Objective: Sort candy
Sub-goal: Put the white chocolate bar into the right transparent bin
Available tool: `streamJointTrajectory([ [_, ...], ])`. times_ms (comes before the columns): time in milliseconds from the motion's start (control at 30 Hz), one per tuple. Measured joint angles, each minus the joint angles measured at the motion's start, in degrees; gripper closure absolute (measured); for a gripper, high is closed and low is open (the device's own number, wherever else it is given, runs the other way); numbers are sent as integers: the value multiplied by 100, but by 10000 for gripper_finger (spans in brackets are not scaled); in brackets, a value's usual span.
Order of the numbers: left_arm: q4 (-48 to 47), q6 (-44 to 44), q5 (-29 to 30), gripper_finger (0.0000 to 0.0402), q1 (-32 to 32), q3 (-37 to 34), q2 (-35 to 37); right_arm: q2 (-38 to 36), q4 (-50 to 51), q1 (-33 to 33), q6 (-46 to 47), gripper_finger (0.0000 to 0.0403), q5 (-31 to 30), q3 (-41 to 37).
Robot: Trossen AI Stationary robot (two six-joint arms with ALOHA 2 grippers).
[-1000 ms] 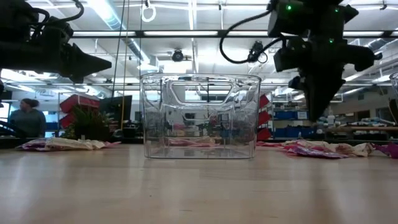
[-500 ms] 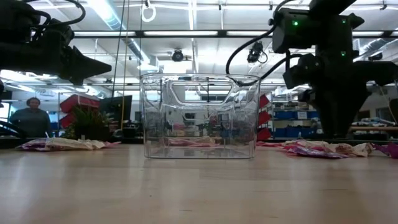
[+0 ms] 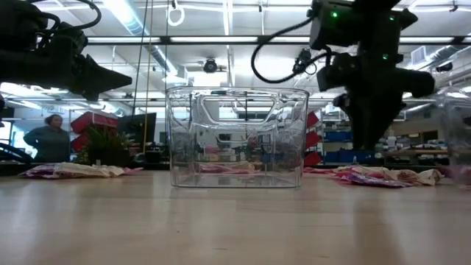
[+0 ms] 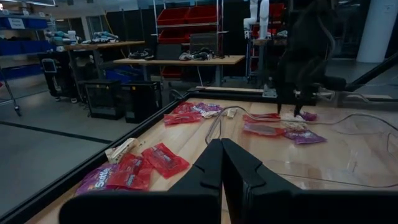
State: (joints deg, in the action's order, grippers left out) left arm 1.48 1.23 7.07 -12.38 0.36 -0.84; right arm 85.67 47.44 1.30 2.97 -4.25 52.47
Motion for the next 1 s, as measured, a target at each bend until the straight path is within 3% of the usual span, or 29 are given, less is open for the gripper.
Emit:
streamJointTrajectory([
  [367, -2, 0, 0, 396, 0, 0, 0, 50, 612, -379, -396, 228, 68, -5],
  [500, -4, 0, 0, 396, 0, 0, 0, 108, 735, -420, -814, 235, 398, -1],
  [1000, -9, 0, 0, 396, 0, 1, 0, 1001, 563, -656, -1252, 244, 924, 4],
])
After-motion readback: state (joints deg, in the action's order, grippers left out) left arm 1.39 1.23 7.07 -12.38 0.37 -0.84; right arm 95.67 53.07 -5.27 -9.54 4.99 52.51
